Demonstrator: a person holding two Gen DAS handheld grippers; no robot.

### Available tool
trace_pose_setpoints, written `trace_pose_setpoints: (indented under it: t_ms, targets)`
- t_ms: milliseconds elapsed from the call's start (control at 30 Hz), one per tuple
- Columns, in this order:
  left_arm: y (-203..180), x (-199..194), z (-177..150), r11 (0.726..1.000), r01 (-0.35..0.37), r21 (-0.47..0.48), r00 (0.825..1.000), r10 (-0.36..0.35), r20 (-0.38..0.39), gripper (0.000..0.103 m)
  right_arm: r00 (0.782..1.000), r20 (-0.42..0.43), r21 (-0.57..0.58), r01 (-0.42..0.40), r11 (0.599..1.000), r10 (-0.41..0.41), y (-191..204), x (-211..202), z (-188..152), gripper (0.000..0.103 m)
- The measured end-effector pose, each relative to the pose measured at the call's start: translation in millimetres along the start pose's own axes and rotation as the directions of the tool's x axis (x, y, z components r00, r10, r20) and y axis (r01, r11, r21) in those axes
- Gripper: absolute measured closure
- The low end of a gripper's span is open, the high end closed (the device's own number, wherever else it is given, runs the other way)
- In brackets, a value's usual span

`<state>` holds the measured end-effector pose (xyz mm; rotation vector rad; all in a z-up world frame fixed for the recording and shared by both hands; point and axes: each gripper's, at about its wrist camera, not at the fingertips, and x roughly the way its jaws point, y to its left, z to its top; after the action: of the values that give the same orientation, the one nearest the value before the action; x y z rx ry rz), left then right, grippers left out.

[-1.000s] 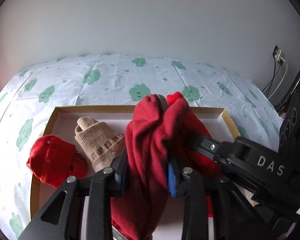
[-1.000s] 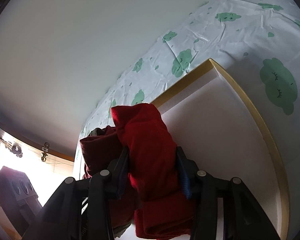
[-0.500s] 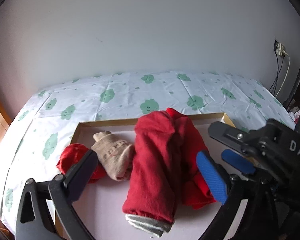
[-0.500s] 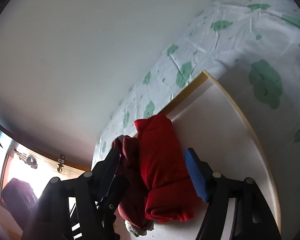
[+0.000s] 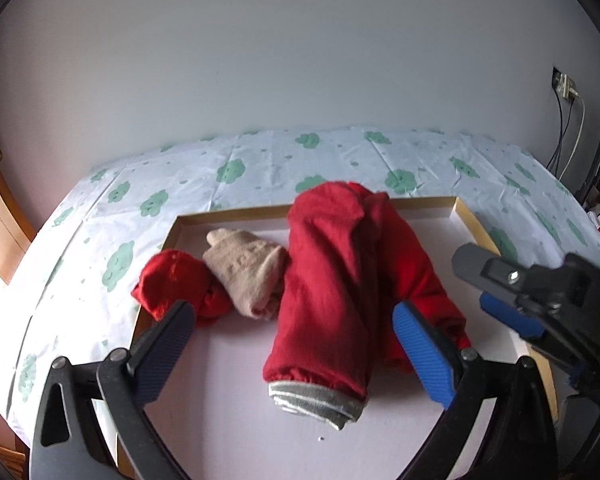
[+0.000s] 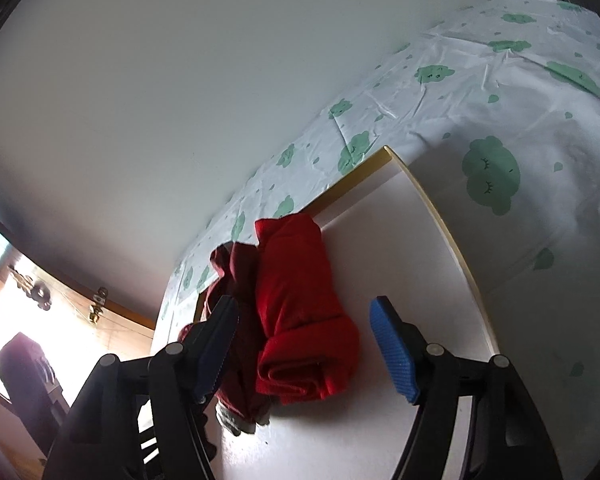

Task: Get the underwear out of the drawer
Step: 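Lower both red garments into the box and open both tools, then withdraw both open tools up and back from the box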

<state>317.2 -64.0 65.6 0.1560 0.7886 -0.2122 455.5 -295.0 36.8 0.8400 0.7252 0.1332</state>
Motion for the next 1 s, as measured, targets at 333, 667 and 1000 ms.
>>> trace_pose_setpoints:
  t_ms: [333, 667, 1000]
  targets:
    - [5.3, -3.6, -18.0, 0.999, -0.036, 0.021, 0.999, 0.036, 0.012, 0.002, 0.996, 0.075, -0.128, 0.048, 0.991, -0.038, 6.8, -19.0, -9.1, 0.032]
    - [10.8, -16.4, -31.0, 0.999, -0.029, 0.016, 0.999, 0.028, 0.038, 0.002, 0.996, 0.080, -0.121, 0.061, 0.991, -0.051, -8.0, -34.2, -17.2, 0.032]
    - [8.3, -45.4, -52.1, 1.000, -0.003, 0.025, 0.997, 0.001, 0.081, 0.002, 0.993, 0.112, -0.212, 0.069, 0.975, -0.046, 1.2, -69.1, -38.7, 0.032]
